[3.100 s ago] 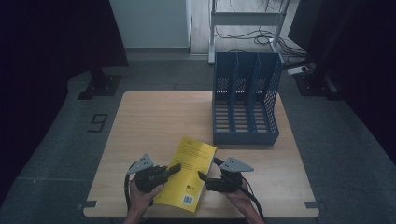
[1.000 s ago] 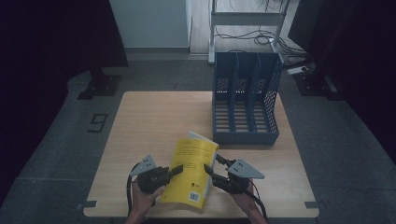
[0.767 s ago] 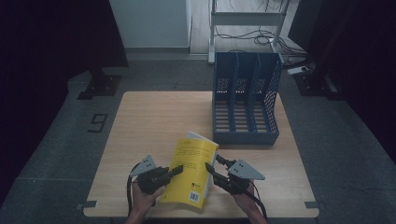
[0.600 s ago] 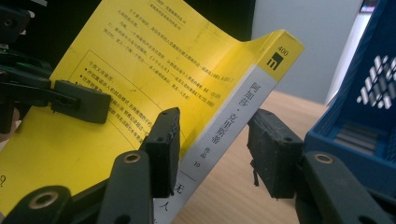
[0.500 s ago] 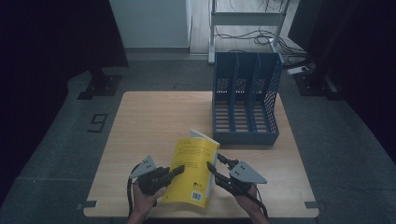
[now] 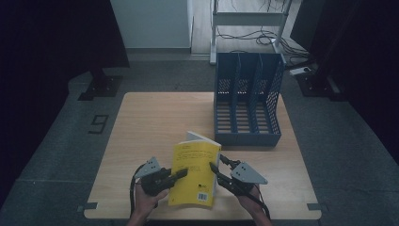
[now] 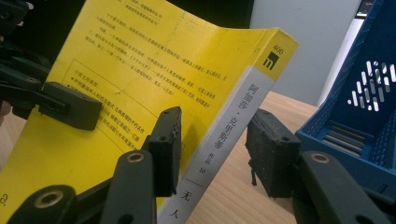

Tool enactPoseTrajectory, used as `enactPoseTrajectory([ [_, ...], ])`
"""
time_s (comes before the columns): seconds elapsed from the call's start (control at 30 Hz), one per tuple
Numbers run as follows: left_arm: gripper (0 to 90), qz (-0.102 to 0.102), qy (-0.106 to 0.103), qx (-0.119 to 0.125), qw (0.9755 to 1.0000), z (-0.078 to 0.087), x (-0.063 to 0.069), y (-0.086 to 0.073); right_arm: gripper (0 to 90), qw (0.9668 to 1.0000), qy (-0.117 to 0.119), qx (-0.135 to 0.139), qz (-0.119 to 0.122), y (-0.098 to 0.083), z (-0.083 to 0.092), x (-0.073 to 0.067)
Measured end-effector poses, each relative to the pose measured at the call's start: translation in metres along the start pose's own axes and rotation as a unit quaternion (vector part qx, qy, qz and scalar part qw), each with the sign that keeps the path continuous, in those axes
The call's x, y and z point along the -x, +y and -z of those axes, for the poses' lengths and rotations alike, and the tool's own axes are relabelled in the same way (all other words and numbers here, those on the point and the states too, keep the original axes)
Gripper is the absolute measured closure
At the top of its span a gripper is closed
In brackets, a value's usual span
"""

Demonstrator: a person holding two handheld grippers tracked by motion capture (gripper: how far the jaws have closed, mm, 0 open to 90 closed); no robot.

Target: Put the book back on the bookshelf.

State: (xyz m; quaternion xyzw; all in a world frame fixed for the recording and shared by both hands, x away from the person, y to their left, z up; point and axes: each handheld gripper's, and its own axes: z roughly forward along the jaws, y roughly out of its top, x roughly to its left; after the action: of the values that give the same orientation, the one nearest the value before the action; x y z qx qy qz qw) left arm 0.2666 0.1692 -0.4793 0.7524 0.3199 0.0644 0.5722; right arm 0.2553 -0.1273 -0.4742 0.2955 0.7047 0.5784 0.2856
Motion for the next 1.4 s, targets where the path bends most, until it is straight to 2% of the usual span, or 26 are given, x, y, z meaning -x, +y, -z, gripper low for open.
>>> enactPoseTrajectory([
  [0.27,75.2,0.002,0.004,0.001,1.0000,0.001,-0.002,0.000,56.3,0.9998,0.011,0.004,0.013,0.001,0.003,0.000],
  [0.37,77.6,0.002,0.000,0.001,1.0000,0.001,-0.001,0.000,56.9,0.9998,0.016,0.003,0.009,0.002,0.003,0.001],
  [0.53,83.8,0.001,-0.009,-0.003,1.0000,0.001,0.000,0.000,57.5,0.9988,0.038,0.002,-0.032,0.001,0.003,0.007],
  [0.67,84.7,-0.002,-0.010,-0.005,0.9999,0.000,0.001,0.000,56.9,0.9948,0.070,0.003,-0.074,-0.001,0.002,0.013],
  [0.73,84.7,-0.004,-0.015,-0.005,0.9999,0.000,0.001,0.000,56.8,0.9938,0.077,-0.002,-0.079,-0.001,0.001,0.014],
  [0.87,84.2,-0.010,-0.021,-0.006,0.9997,-0.001,0.003,0.000,57.1,0.9948,0.075,-0.016,-0.067,-0.003,-0.004,0.008],
  [1.0,82.8,-0.013,-0.016,-0.007,0.9998,-0.001,0.003,0.000,59.1,0.9967,0.064,-0.018,-0.047,-0.002,-0.004,0.004],
  [1.2,81.6,-0.009,-0.007,-0.005,0.9999,-0.001,0.002,0.000,63.4,0.9977,0.059,-0.016,-0.030,0.001,-0.003,0.001],
  [1.3,81.2,-0.009,0.003,0.005,0.9999,-0.001,0.002,-0.001,64.2,0.9982,0.054,-0.014,-0.021,0.002,-0.002,-0.001],
  [1.4,80.9,-0.014,0.006,0.016,0.9998,-0.001,0.004,0.000,65.9,0.9991,0.041,-0.002,0.003,0.008,0.003,-0.007],
])
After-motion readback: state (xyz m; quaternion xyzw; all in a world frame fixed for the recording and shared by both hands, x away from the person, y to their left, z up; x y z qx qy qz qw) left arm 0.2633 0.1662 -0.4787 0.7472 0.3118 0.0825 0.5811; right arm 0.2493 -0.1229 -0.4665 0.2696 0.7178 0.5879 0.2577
